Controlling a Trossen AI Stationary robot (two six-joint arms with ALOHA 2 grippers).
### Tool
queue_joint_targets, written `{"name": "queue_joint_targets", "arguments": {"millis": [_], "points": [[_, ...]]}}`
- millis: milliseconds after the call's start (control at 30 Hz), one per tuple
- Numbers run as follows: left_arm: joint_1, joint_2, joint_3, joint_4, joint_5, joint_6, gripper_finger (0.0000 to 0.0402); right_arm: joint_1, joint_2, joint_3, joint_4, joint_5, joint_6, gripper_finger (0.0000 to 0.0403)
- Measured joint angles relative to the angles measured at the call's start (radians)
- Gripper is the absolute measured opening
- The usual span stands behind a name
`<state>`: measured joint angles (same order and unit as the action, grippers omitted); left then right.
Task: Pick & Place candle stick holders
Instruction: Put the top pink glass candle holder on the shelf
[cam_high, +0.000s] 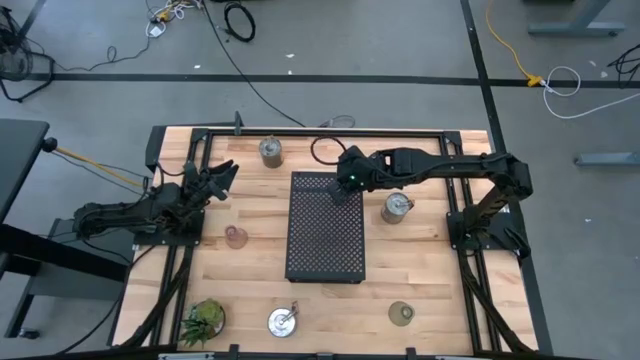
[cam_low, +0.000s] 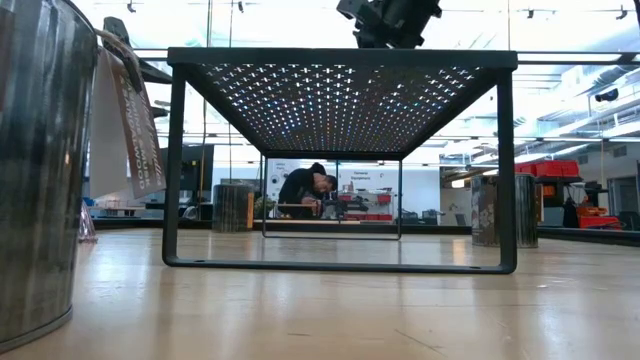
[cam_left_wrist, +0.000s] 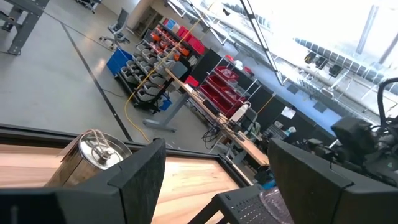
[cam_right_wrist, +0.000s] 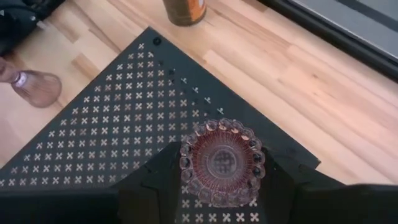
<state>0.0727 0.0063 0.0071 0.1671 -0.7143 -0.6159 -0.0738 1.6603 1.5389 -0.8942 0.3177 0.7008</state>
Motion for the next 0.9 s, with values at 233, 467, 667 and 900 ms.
{"name": "queue_joint_targets", "arguments": {"millis": [233, 467, 667, 900], "points": [[0.000, 0.000, 0.000, -0.009, 0.000, 0.000, 0.0287, -0.002, -0.006, -0.001, -0.006, -0.011, -0.001, 0.0164], [0.000, 0.000, 0.000, -0.009, 0.000, 0.000, 0.0287, -0.002, -0.007, -0.002, -0.015, -0.036, -0.011, 0.0168], [0.000, 0.000, 0.000, -0.009, 0.000, 0.000, 0.0287, 0.000, -0.005, -0.007, -0.038, -0.052, -0.055, 0.0205], [0.000, 0.000, 0.000, -0.009, 0.000, 0.000, 0.0287, 0.000, -0.003, -0.007, -0.025, -0.042, -0.068, 0.0240]]}}
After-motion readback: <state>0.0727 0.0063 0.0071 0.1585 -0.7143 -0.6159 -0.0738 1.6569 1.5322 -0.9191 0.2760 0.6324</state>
